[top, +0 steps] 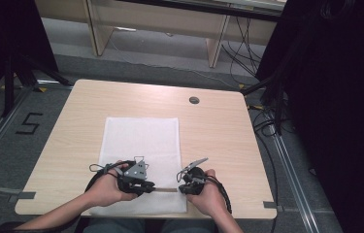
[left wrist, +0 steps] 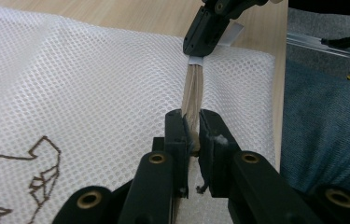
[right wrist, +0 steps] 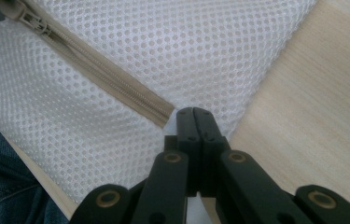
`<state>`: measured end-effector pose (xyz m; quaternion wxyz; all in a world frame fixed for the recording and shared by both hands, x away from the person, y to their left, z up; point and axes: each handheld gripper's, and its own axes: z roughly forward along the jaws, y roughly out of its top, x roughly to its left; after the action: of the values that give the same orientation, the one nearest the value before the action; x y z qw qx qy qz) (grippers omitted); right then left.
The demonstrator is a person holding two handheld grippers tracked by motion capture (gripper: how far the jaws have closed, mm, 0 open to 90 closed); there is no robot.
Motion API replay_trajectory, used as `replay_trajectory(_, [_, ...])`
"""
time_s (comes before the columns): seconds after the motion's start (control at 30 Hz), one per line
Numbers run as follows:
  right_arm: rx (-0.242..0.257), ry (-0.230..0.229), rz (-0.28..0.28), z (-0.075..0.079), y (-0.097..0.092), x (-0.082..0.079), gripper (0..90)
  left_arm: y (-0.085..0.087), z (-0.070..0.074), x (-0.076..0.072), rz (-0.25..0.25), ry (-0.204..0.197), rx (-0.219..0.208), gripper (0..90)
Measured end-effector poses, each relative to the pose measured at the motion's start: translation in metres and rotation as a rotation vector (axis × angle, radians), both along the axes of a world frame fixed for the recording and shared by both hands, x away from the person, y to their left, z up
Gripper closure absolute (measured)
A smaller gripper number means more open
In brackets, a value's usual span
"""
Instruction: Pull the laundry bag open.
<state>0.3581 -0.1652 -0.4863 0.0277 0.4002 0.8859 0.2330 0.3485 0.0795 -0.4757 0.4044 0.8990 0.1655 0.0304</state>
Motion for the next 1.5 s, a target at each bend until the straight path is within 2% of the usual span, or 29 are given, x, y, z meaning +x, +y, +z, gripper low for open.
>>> replay_trajectory(0.13, [0.0, -0.005, 0.011, 0.0, 0.0, 0.001, 90.0, 0.0, 0.0, 0.0, -0.002, -0.004, 0.0, 81.9])
replay_trajectory(0.2, [0.0, 0.001, -0.002, 0.0, 0.0, 0.0, 90.0, 0.0, 0.0, 0.0, -0.003, -0.003, -0.001, 81.9])
replay_trajectory(0.3, [-0.002, -0.004, 0.009, 0.0, 0.0, 0.001, 90.0, 0.002, 0.001, 0.001, -0.01, -0.014, 0.018, 81.9])
replay_trajectory(0.33, [-0.002, -0.004, 0.01, 0.0, 0.0, 0.001, 90.0, 0.001, 0.001, 0.0, 0.0, -0.004, 0.001, 81.9])
replay_trajectory(0.37, [-0.003, 0.002, -0.002, 0.0, 0.0, 0.0, 90.0, 0.002, 0.002, 0.001, -0.01, -0.02, 0.022, 81.9])
replay_trajectory(0.4, [-0.003, 0.002, -0.003, 0.0, 0.0, 0.0, 90.0, 0.002, 0.001, 0.0, -0.004, -0.005, 0.004, 81.9])
replay_trajectory(0.43, [-0.001, -0.003, 0.008, 0.0, 0.0, 0.001, 90.0, 0.003, 0.001, 0.0, -0.002, -0.005, 0.001, 81.9])
replay_trajectory(0.5, [-0.001, 0.0, -0.001, 0.0, 0.0, 0.0, 90.0, 0.004, 0.001, 0.0, -0.013, -0.017, 0.025, 81.9])
replay_trajectory(0.53, [0.0, -0.002, 0.004, 0.0, 0.0, 0.0, 90.0, 0.004, 0.0, -0.001, 0.0, -0.004, 0.007, 81.9])
replay_trajectory(0.57, [-0.003, 0.002, -0.003, 0.0, 0.0, 0.0, 90.0, 0.005, 0.001, 0.0, -0.009, -0.014, 0.018, 81.9])
replay_trajectory(0.63, [-0.001, -0.003, 0.004, 0.0, 0.0, 0.0, 90.0, 0.006, 0.001, -0.001, 0.001, -0.002, 0.005, 81.9])
replay_trajectory(0.83, [-0.001, -0.001, -0.001, 0.0, 0.0, 0.0, 90.0, 0.007, 0.002, -0.002, 0.001, -0.014, 0.016, 82.0])
replay_trajectory(0.93, [0.0, 0.001, -0.002, 0.0, 0.0, 0.0, 90.0, 0.01, 0.001, -0.001, 0.006, 0.001, 0.003, 81.9])
replay_trajectory(1.03, [0.001, 0.0, -0.002, 0.0, 0.0, 0.0, 90.0, 0.012, 0.001, -0.002, 0.011, -0.005, 0.001, 81.9])
replay_trajectory(1.1, [-0.001, -0.002, 0.003, 0.0, 0.0, 0.0, 90.0, 0.012, 0.002, -0.002, 0.007, -0.012, 0.01, 82.0])
replay_trajectory(1.4, [0.001, 0.0, -0.002, 0.0, 0.0, 0.0, 90.0, 0.013, 0.002, -0.002, 0.004, -0.005, 0.003, 82.0])
replay_trajectory(1.5, [-0.003, -0.001, -0.003, 0.0, 0.0, 0.0, 90.0, 0.013, 0.003, -0.002, 0.004, -0.008, 0.016, 82.0])
